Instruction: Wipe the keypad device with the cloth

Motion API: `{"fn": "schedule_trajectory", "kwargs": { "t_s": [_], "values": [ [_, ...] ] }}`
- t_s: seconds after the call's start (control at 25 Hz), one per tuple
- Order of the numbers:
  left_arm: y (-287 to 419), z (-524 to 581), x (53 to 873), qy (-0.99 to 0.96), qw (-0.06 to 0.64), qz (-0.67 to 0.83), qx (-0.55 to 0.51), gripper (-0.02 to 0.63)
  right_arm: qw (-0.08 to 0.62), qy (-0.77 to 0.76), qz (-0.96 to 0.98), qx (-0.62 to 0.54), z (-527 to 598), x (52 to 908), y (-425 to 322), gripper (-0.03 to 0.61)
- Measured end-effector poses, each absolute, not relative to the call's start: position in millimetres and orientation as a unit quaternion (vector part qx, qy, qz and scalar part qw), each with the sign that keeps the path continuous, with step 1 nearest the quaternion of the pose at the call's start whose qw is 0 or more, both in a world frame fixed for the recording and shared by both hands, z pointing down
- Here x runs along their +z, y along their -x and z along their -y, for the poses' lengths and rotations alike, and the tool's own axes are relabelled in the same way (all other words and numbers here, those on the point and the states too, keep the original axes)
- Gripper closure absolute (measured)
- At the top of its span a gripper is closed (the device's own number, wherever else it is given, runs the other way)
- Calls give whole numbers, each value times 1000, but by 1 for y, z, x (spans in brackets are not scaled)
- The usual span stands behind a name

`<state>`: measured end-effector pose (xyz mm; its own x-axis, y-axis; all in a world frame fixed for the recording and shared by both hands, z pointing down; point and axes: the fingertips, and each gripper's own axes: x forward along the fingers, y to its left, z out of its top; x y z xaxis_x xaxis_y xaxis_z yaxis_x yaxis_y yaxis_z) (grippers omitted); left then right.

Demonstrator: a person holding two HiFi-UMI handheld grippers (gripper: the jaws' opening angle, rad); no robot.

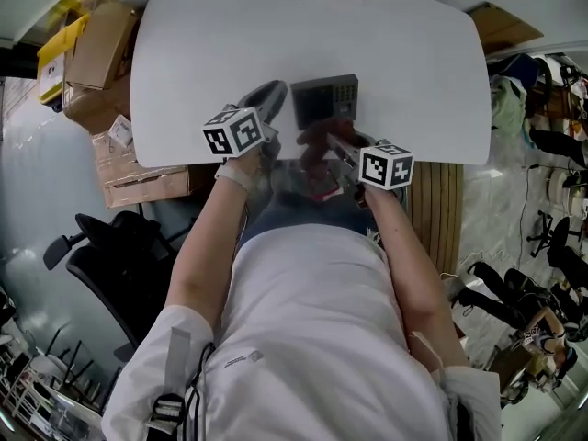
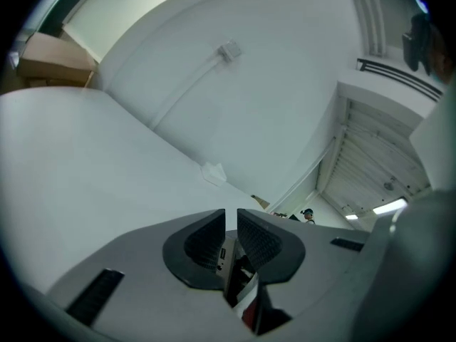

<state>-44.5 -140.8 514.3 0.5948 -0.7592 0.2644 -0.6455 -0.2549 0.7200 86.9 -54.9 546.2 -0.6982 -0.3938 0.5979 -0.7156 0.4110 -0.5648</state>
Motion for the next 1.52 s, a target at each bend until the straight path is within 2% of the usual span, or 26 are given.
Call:
{"fn": "schedule_trajectory", "kwargs": {
  "t_s": [0.36, 0.56, 0.92, 1.16, 1.52],
  "values": [
    [27, 76, 409, -839, 266, 473, -40, 572, 100, -356, 891, 264, 76, 411, -113, 485],
    [-5, 49, 356, -859, 215, 465, -20, 575, 74, -335, 922, 181, 65, 344, -116, 485],
    [-29, 24, 290, -866, 198, 456, -47, 601, 35, -318, 937, 138, 47, 286, -132, 485],
    [-32, 16, 288, -863, 172, 474, -27, 601, 19, -325, 935, 139, 47, 278, -145, 485],
    [-34, 7, 292, -857, 167, 488, -19, 603, 15, -318, 941, 114, 38, 277, -139, 485]
  ]
}}
